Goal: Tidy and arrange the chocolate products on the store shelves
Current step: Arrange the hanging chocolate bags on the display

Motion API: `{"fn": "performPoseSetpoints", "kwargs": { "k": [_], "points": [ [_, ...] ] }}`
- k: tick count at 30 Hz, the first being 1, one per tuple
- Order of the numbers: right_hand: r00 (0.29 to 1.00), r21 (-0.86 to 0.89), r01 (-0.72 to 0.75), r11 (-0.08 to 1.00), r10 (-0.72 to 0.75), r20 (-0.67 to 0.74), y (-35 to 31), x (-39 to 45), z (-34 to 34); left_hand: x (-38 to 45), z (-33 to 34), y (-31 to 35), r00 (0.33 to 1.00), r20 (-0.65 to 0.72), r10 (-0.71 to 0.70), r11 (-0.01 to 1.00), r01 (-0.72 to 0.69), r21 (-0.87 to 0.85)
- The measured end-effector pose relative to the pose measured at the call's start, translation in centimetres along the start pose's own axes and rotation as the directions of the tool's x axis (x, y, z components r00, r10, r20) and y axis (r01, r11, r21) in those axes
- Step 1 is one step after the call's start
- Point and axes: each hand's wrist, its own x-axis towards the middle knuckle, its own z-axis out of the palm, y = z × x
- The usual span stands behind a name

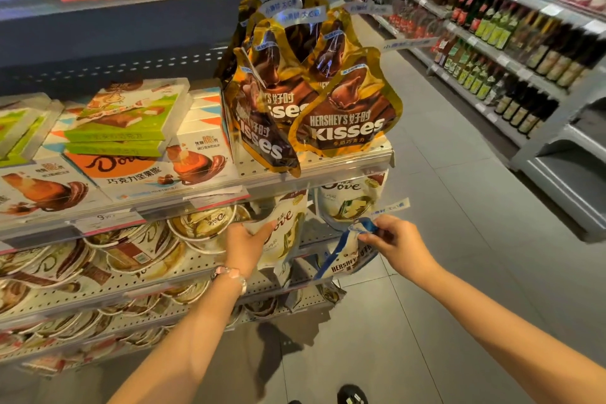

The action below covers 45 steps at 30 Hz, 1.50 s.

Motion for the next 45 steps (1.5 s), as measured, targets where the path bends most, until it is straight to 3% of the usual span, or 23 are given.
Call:
{"fn": "performPoseSetpoints", "kwargs": {
  "k": [9,18,27,32,35,37,41,45],
  "points": [
    [0.999,-0.053,0.025,0.998,-0.024,0.026,-0.6,-0.1,-0.1,1.7,1.5,0.8,0.998,-0.042,0.054,0.997,-0.051,0.058],
    [0.997,0.022,0.078,0.997,-0.078,0.011,-2.1,0.3,-0.2,2.8,1.3,-0.8,0.996,-0.073,0.057,0.989,-0.047,0.14],
    [0.967,-0.168,0.246,0.954,-0.253,-0.015,-5.2,0.6,-1.3,0.0,0.0,1.1,0.987,-0.084,0.135,0.982,-0.122,0.145],
    [0.926,-0.163,0.356,0.92,-0.371,-0.076,-8.8,0.9,-3.3,-1.7,-2.7,2.0,0.975,-0.092,0.2,0.921,-0.155,0.359],
    [0.91,-0.187,0.364,0.912,-0.391,-0.14,-11.4,1.4,-4.8,-3.0,-4.1,4.4,0.967,-0.032,0.252,0.821,-0.196,0.537],
    [0.898,-0.203,0.369,0.907,-0.405,-0.171,-13.3,1.8,-5.8,-4.1,-5.0,7.0,0.935,0.042,0.353,0.693,-0.291,0.66],
    [0.851,-0.211,0.442,0.872,-0.482,-0.21,-17.5,2.7,-8.1,-5.4,-6.9,13.5,0.759,0.101,0.643,0.495,-0.512,0.702],
    [0.826,-0.172,0.461,0.871,-0.492,-0.275,-21.5,3.4,-10.4,-6.3,-9.0,20.2,0.501,0.088,0.861,0.267,-0.593,0.76]
  ]
}}
